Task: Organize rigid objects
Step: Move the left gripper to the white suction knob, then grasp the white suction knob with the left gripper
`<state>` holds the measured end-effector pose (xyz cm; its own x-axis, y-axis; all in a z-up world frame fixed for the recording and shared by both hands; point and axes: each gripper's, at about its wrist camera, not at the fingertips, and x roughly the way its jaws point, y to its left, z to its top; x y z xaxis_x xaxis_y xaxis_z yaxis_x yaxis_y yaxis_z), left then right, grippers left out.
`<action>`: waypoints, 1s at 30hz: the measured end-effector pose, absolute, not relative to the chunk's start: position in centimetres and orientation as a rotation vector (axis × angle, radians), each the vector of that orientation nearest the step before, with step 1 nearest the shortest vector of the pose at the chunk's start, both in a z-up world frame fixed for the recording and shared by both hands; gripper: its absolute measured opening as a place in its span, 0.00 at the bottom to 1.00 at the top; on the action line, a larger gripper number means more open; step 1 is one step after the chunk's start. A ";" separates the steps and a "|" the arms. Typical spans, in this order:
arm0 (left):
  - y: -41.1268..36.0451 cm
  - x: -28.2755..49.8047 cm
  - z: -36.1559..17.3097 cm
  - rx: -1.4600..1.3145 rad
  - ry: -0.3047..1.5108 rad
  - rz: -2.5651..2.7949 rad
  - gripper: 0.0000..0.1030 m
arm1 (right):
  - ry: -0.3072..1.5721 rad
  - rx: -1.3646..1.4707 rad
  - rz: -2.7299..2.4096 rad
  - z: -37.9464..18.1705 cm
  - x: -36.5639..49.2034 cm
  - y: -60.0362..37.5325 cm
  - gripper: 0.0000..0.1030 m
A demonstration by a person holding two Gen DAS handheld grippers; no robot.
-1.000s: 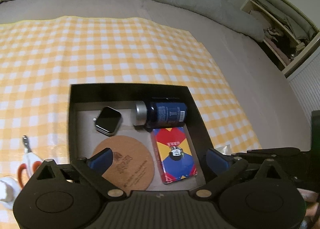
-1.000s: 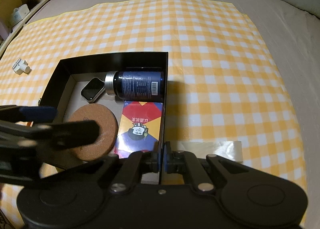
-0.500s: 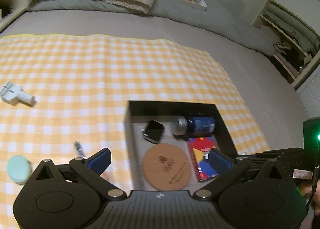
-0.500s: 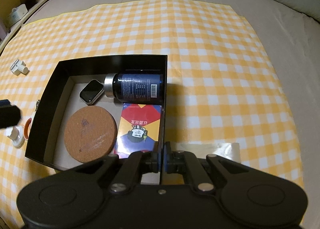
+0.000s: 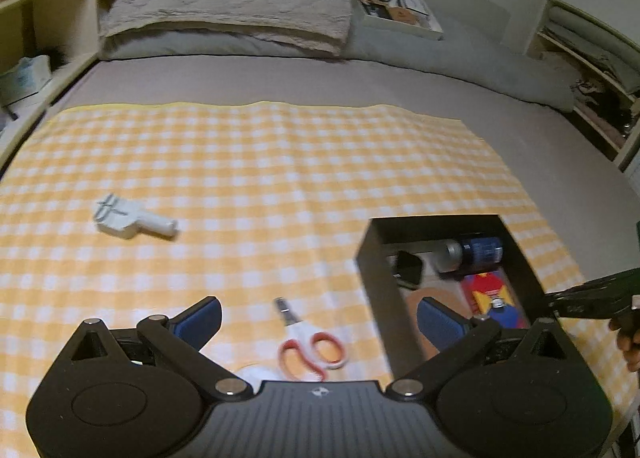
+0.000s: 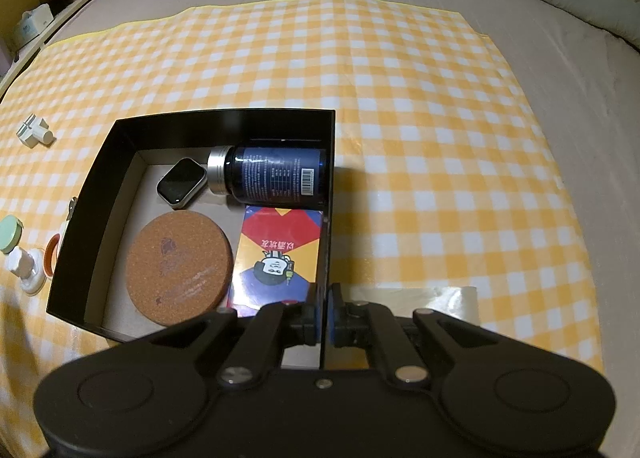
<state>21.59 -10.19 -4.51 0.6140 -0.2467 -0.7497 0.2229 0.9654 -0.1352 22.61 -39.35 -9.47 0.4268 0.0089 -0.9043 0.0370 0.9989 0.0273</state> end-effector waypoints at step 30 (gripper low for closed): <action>-7.6 20.6 -10.9 0.251 0.963 -0.362 0.40 | 1.134 0.044 -0.015 -9.6 22.6 -39.4 0.05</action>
